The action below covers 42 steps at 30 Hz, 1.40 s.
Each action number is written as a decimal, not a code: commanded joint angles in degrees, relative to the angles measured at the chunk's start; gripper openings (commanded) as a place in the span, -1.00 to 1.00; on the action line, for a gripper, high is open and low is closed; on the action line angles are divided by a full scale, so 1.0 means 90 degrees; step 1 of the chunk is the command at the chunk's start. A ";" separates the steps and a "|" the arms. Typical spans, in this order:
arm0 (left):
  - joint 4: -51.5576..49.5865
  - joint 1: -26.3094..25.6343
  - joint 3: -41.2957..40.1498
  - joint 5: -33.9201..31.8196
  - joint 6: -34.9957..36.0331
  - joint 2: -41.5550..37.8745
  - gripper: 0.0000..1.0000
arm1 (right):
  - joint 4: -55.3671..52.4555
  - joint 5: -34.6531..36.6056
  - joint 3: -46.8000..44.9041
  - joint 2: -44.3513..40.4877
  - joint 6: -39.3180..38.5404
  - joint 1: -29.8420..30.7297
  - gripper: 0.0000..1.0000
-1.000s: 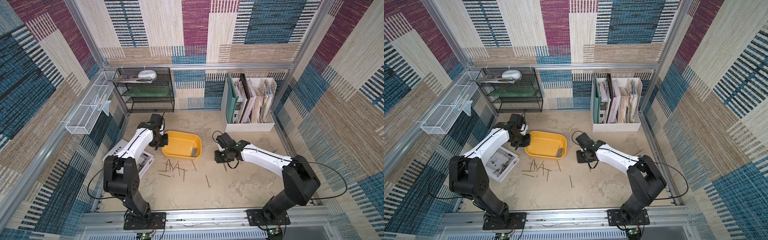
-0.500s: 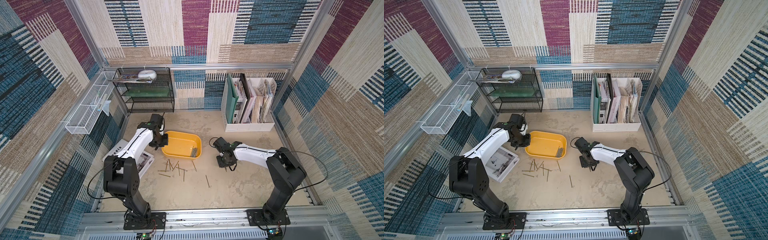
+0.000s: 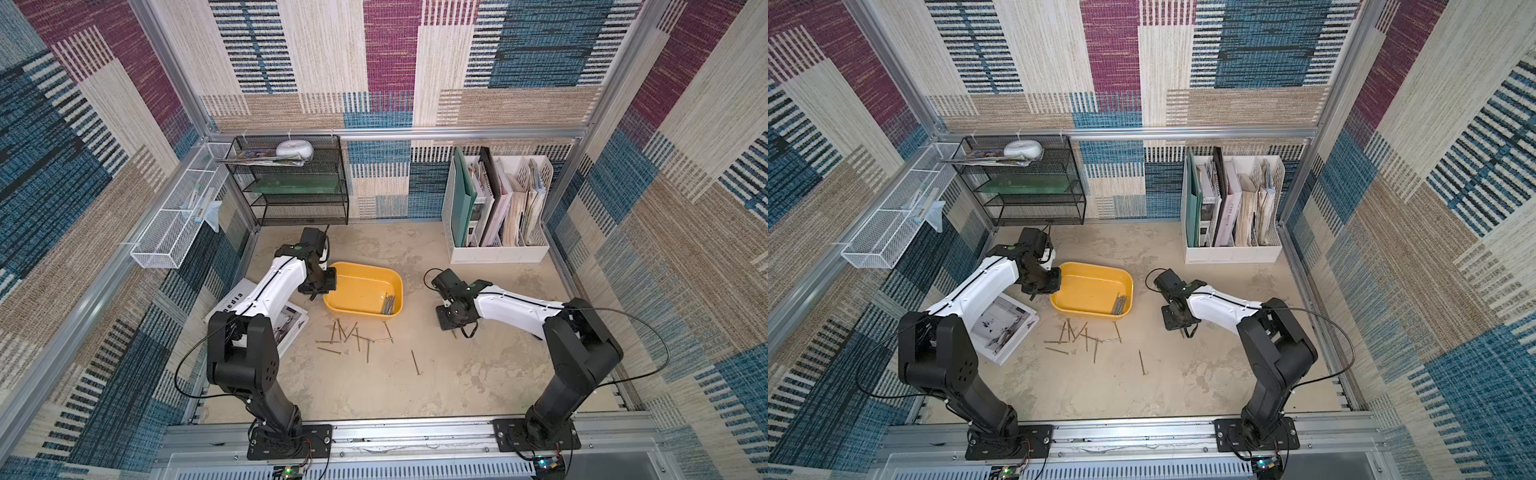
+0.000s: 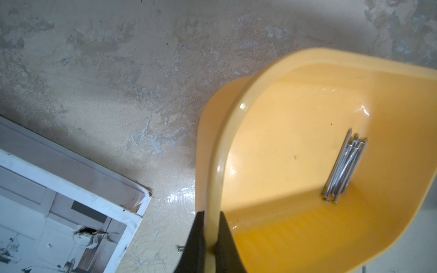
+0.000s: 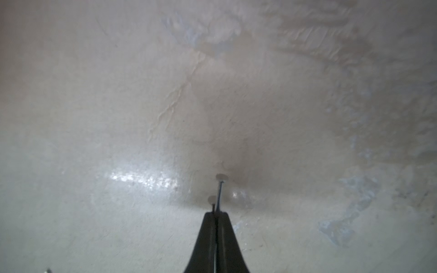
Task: Put the nails on the desktop into the storage box
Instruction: Adjust the nail at the center of the board, then pick up the nail from the center of the board.
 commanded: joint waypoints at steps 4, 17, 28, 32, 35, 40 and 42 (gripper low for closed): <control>0.0003 0.0011 0.0099 0.0137 0.0033 0.0029 -1.00 | -0.0269 -0.0125 0.0072 -0.0281 -0.0051 0.0020 -0.93; 0.0007 0.0011 0.0099 0.0176 0.0027 0.0021 -1.00 | -0.0295 -0.0114 0.0000 -0.0241 -0.0060 0.0011 -0.30; 0.0003 0.0011 0.0094 0.0193 0.0030 0.0014 -1.00 | -0.0421 -0.0153 -0.0245 -0.0161 0.0168 -0.0057 -0.37; 0.0004 0.0011 0.0099 0.0215 0.0033 0.0022 -1.00 | -0.0286 -0.0404 -0.0381 -0.0203 0.0403 -0.0166 -0.37; 0.0005 0.0011 0.0099 0.0215 0.0027 0.0012 -1.00 | -0.0165 -0.0582 -0.0497 -0.0186 0.0593 -0.0277 -0.36; 0.0001 0.0014 0.0098 0.0216 0.0037 0.0014 -1.00 | 0.0104 -0.0835 -0.0632 -0.0135 0.0752 -0.0433 -0.31; 0.0006 0.0011 0.0108 0.0216 0.0038 0.0006 -1.00 | 0.0153 -0.0844 -0.0622 -0.0116 0.0793 -0.0479 -0.29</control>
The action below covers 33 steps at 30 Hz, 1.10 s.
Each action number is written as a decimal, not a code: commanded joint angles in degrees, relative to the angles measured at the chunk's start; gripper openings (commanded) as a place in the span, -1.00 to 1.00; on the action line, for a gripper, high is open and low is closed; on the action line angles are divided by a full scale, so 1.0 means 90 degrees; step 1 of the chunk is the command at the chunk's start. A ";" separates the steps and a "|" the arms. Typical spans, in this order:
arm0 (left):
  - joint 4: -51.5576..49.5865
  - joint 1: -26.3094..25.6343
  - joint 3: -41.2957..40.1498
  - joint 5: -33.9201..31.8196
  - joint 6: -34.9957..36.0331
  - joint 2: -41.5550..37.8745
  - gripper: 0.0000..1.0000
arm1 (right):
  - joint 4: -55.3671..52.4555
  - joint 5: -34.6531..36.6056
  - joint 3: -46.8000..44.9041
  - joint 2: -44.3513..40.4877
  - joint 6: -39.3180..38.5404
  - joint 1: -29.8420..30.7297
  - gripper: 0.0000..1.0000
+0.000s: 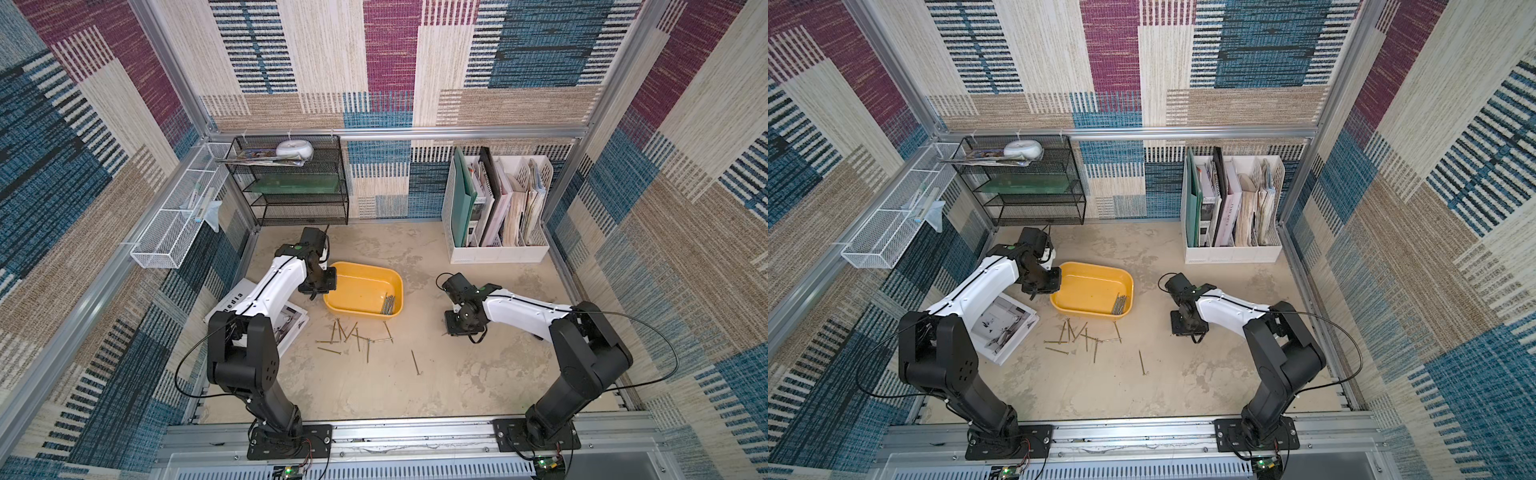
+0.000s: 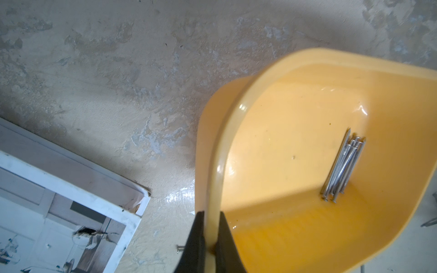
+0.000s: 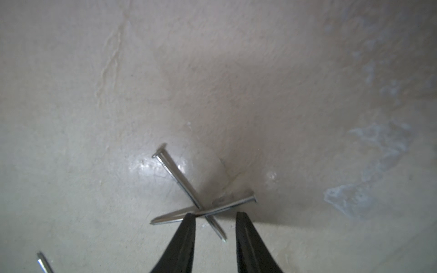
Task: Put the nails on the desktop into the storage box
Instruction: Pick up the nail from the center of the board.
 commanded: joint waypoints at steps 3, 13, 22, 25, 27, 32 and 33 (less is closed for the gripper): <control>0.0018 0.0009 0.0102 0.0194 0.0036 -0.0002 -1.00 | 0.0189 -0.0125 0.0004 0.0086 0.0200 -0.0123 -0.27; 0.0020 0.0011 0.0101 0.0212 0.0037 0.0011 -1.00 | 0.0306 -0.0231 0.0124 0.0259 0.0089 -0.0286 -0.25; -0.0003 0.0011 0.0111 0.0206 0.0051 0.0016 -1.00 | 0.0160 -0.0275 0.0491 0.0758 -0.0157 -0.0371 -0.51; -0.0016 0.0011 0.0124 0.0198 0.0051 0.0022 -1.00 | 0.0061 -0.0201 0.0550 0.0847 -0.0260 -0.0364 -0.59; -0.0019 0.0011 0.0124 0.0204 0.0057 0.0022 -1.00 | -0.0015 -0.0156 0.0561 0.0901 -0.0339 -0.0358 -0.60; -0.0017 0.0016 0.0116 0.0197 0.0051 0.0029 -1.00 | -0.0096 -0.0125 0.0506 0.1030 -0.0528 -0.0361 -0.67; -0.0017 0.0011 0.0116 0.0189 0.0051 0.0024 -1.00 | -0.0124 -0.0100 0.0496 0.1051 -0.0558 -0.0357 -0.68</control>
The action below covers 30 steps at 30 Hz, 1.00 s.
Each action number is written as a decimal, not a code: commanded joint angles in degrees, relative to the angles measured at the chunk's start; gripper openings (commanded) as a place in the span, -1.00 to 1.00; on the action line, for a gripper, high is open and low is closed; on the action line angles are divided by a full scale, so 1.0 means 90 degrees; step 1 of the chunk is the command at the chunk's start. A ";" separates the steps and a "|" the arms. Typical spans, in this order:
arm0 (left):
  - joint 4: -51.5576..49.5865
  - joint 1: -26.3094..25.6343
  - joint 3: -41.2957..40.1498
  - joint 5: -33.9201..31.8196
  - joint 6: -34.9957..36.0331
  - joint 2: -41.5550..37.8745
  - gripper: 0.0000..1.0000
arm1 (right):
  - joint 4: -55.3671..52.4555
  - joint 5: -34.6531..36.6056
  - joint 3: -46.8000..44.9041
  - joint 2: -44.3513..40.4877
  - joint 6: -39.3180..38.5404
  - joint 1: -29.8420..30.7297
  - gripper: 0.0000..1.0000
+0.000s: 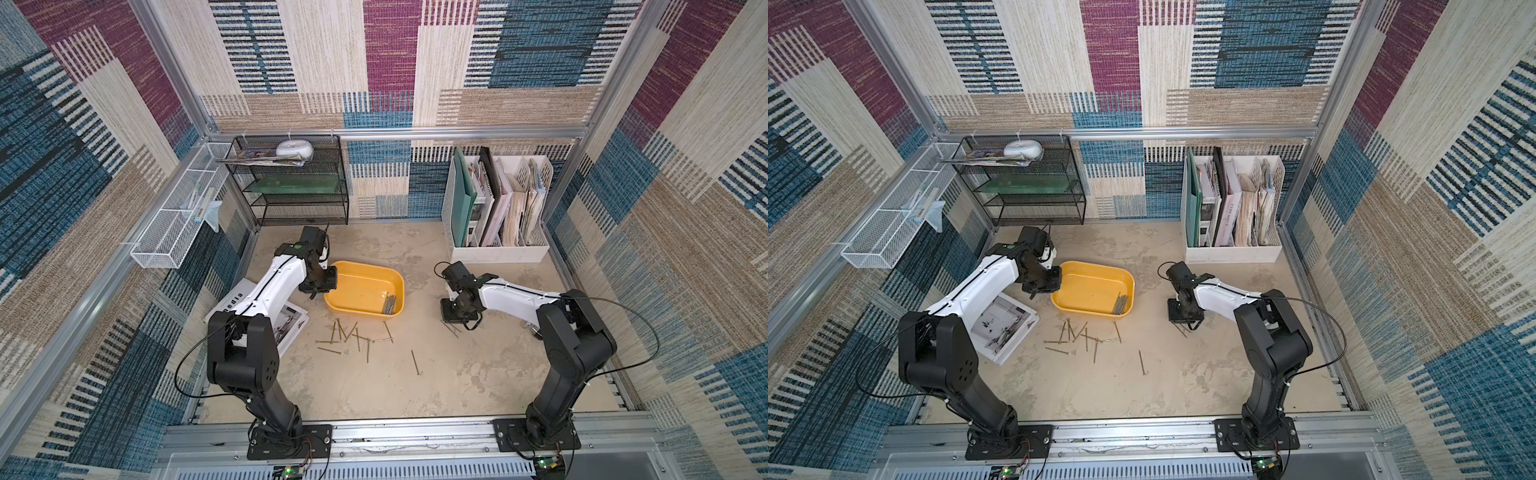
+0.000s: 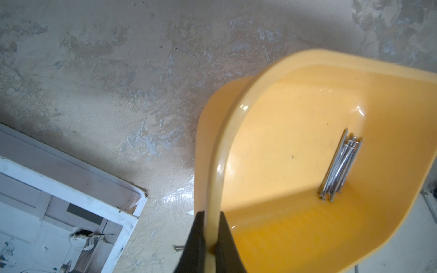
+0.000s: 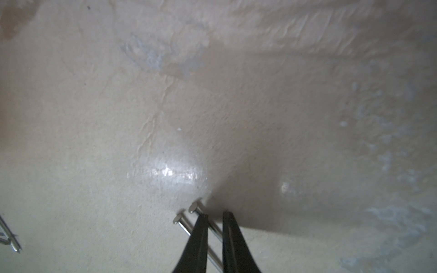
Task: Put the nails on the desktop into the storage box
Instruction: Pick up the nail from the center of the board.
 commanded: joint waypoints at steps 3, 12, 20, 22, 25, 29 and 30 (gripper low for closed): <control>0.0011 0.0010 0.0047 0.0087 0.0034 0.0035 -1.00 | -0.0458 0.0350 -0.0199 0.0219 -0.0245 0.0021 -0.67; 0.0010 0.0019 0.0048 0.0105 0.0039 0.0049 -1.00 | -0.0463 0.0522 -0.0544 -0.0038 -0.0333 0.0271 -0.45; 0.0004 0.0012 0.0048 0.0106 0.0032 0.0063 -1.00 | -0.0420 0.0692 -0.0732 -0.0050 -0.0319 0.0516 -0.46; 0.0003 0.0011 0.0048 0.0116 0.0032 0.0058 -1.00 | -0.0447 0.0718 -0.0742 -0.0053 -0.0367 0.0602 -0.46; 0.0004 0.0011 0.0048 0.0127 0.0032 0.0054 -1.00 | -0.0485 0.0701 -0.0766 -0.0036 -0.0438 0.0694 -0.45; 0.0007 0.0011 0.0050 0.0131 0.0034 0.0065 -1.00 | -0.0430 0.0691 -0.0872 -0.0034 -0.0452 0.0750 -0.47; 0.0006 0.0014 0.0057 0.0131 0.0037 0.0073 -1.00 | -0.0429 0.0697 -0.0877 0.0018 -0.0453 0.0747 -0.54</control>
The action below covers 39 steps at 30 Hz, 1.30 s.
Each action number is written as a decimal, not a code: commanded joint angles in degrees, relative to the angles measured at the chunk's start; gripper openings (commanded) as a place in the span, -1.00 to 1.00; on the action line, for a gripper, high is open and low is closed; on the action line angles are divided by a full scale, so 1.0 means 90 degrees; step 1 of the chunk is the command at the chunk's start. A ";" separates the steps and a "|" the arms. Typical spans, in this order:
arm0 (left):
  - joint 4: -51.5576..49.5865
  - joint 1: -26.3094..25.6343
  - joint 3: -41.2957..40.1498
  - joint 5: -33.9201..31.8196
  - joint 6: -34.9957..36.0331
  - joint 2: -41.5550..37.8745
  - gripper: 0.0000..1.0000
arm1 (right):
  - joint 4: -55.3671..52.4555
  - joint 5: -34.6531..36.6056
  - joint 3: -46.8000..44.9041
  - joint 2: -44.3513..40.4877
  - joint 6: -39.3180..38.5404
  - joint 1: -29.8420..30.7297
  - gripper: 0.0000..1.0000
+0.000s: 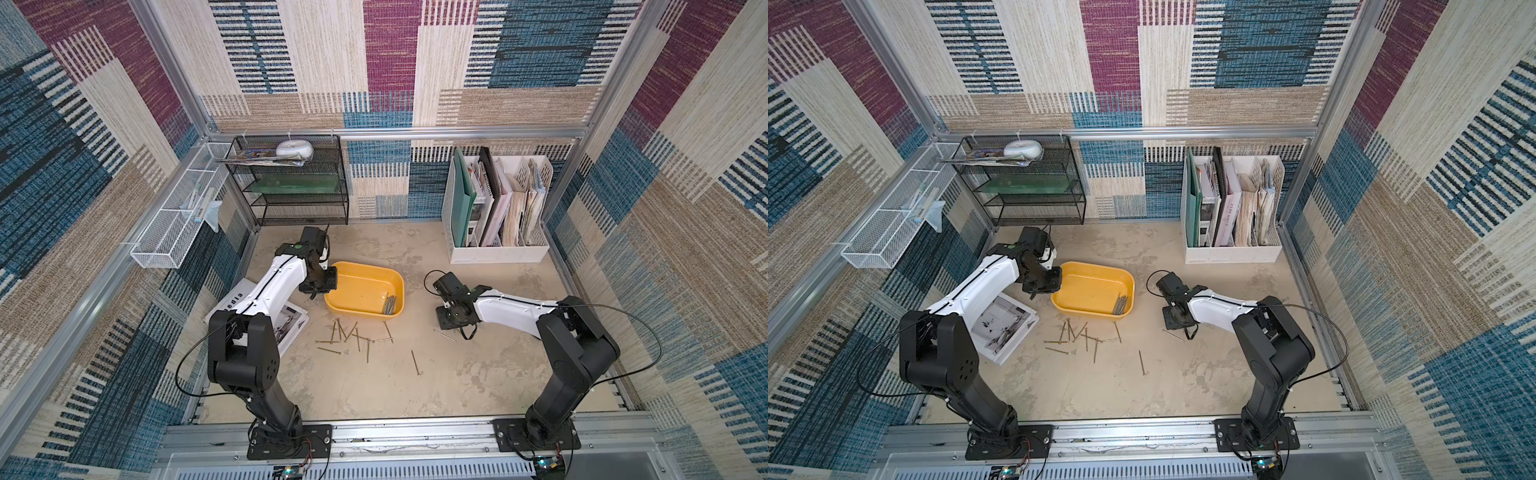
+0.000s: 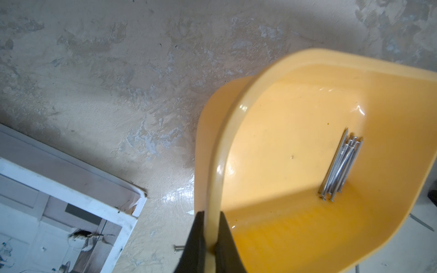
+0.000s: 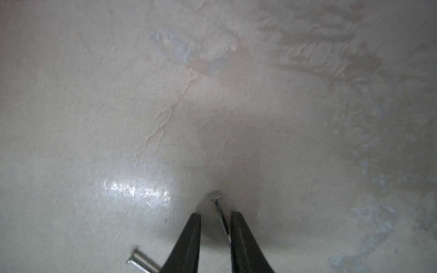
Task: Put the nails on the desktop into the storage box
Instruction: Pick up the nail from the center of the board, then place the nail in the storage box.
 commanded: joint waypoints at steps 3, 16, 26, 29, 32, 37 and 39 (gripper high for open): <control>0.0014 0.0011 0.0051 0.0126 0.0032 0.0022 -1.00 | -0.1099 -0.0495 -0.0201 0.0513 -0.0101 0.0026 -0.82; 0.0005 0.0012 0.0058 0.0131 0.0032 0.0028 -1.00 | -0.1366 -0.0979 0.0879 0.0045 -0.0379 -0.0530 -1.00; 0.0007 0.0013 0.0068 0.0146 0.0032 0.0024 -1.00 | -0.1054 -0.3070 0.2966 0.0026 0.0040 -0.0217 -1.00; 0.0007 0.0011 0.0068 0.0141 0.0032 0.0029 -1.00 | -0.0197 -0.3779 0.3029 0.0333 0.0632 0.0067 -1.00; 0.0013 0.0011 0.0069 0.0141 0.0022 0.0039 -1.00 | 0.0886 -0.4337 0.2960 0.0698 0.1351 0.0274 -1.00; 0.0005 0.0011 0.0068 0.0152 0.0023 0.0033 -1.00 | 0.1626 -0.4623 0.3576 0.1514 0.2137 0.0542 -1.00; -0.0003 0.0011 0.0068 0.0136 0.0037 0.0034 -1.00 | 0.1702 -0.4538 0.3808 0.1824 0.2367 0.0633 -1.00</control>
